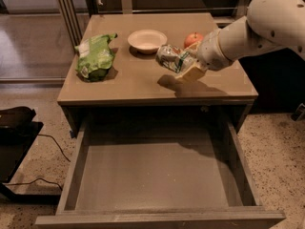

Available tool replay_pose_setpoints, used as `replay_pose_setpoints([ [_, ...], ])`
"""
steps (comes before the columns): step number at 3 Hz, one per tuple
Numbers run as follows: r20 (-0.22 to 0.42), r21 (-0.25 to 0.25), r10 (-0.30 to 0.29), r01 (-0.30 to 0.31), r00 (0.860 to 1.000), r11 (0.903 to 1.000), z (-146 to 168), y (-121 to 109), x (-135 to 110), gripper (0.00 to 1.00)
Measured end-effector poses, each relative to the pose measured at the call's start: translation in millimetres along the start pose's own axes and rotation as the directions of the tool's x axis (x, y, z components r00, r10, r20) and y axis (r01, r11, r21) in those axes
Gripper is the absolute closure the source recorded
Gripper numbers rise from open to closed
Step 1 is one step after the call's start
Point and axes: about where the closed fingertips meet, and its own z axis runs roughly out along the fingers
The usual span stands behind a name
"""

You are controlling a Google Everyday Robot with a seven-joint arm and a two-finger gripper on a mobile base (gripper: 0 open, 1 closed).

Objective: Pick 7up can from top drawer and place on counter

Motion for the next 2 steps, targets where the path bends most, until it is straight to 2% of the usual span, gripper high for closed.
replay_pose_setpoints([
  [1, -0.013, -0.009, 0.016, -0.016, 1.000, 0.9998, 31.7, -21.4, -0.3, 1.00],
  [2, -0.011, -0.011, 0.015, -0.015, 1.000, 0.9998, 34.7, -22.7, -2.3, 0.81],
])
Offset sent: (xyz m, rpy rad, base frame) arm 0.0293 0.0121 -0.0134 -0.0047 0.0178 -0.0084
